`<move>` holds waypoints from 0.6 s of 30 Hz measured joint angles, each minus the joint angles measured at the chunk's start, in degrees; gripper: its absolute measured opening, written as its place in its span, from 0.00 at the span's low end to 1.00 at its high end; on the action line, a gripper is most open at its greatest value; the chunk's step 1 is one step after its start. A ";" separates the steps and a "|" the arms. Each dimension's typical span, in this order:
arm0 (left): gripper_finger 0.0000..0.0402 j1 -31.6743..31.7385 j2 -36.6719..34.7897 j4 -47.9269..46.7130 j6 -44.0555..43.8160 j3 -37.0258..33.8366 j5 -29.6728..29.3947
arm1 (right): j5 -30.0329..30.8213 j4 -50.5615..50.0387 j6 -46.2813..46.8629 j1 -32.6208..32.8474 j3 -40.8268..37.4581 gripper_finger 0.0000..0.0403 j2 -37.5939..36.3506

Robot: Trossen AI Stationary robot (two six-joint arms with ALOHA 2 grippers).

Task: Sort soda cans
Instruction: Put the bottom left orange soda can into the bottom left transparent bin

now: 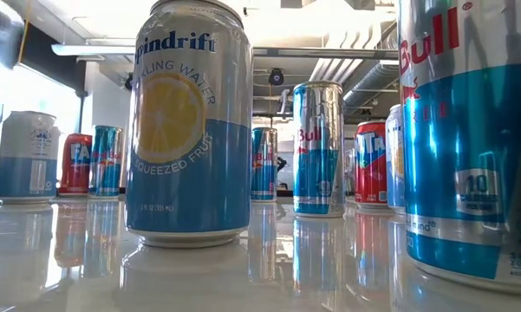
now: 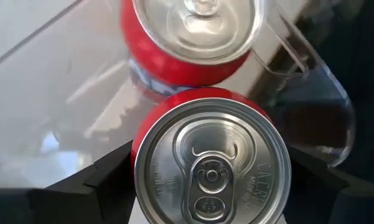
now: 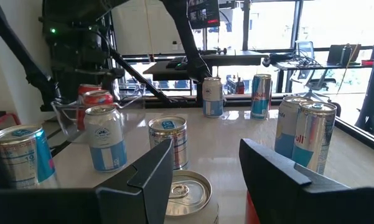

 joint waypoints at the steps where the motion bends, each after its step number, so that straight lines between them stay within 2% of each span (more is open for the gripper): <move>1: 0.73 0.13 0.34 -0.19 0.02 0.00 -0.61 | 0.01 0.00 0.00 0.01 0.00 0.44 0.00; 11: 0.75 1.47 1.32 -0.17 3.44 0.09 -3.58 | 0.00 0.00 0.00 -0.01 0.00 0.44 0.00; 18: 0.81 1.62 1.37 -0.33 5.52 0.02 -6.63 | 0.01 0.00 0.01 -0.01 0.02 0.44 0.00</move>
